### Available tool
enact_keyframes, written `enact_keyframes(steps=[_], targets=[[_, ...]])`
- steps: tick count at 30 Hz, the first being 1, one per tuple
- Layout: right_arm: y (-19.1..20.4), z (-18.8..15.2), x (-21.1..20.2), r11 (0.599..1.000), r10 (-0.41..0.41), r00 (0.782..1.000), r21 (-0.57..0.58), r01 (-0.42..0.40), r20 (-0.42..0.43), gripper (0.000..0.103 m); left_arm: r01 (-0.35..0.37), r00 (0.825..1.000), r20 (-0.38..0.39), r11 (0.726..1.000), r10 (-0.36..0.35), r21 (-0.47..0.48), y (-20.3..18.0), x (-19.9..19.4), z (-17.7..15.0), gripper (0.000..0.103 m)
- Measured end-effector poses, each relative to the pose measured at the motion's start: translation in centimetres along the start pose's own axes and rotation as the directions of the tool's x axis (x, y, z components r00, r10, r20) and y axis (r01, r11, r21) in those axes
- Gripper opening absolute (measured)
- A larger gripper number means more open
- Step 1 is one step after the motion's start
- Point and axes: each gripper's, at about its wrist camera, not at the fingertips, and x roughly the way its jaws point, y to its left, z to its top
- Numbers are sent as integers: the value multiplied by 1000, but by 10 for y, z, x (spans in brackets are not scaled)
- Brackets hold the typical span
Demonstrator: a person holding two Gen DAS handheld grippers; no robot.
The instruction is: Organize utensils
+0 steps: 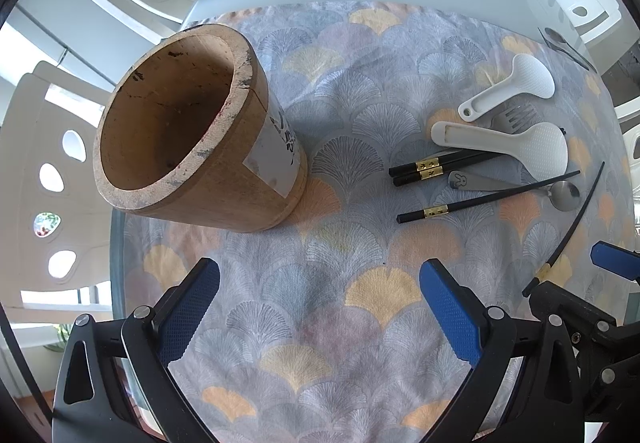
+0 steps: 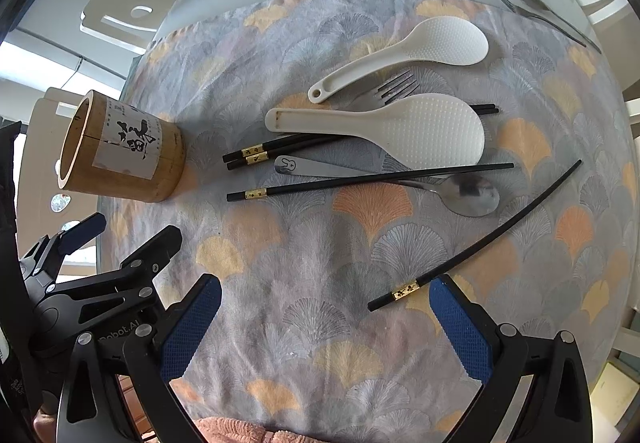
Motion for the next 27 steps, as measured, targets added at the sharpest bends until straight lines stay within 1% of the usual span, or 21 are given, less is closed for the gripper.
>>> enact_keyframes(steps=[14, 19, 27], targets=[[-2, 1, 2, 1000, 1, 1000, 1, -1, -13, 103, 7, 1000, -1, 1000, -7, -5, 0, 3, 2, 100], [-1, 0, 2, 1000, -2, 1000, -1, 2, -13, 103, 21, 1000, -10, 1000, -21, 5, -4, 7, 0, 99], [0, 1, 3, 1000, -10, 1000, -7, 10, -19, 103, 22, 1000, 14, 1000, -22, 8, -3, 3, -1, 99]])
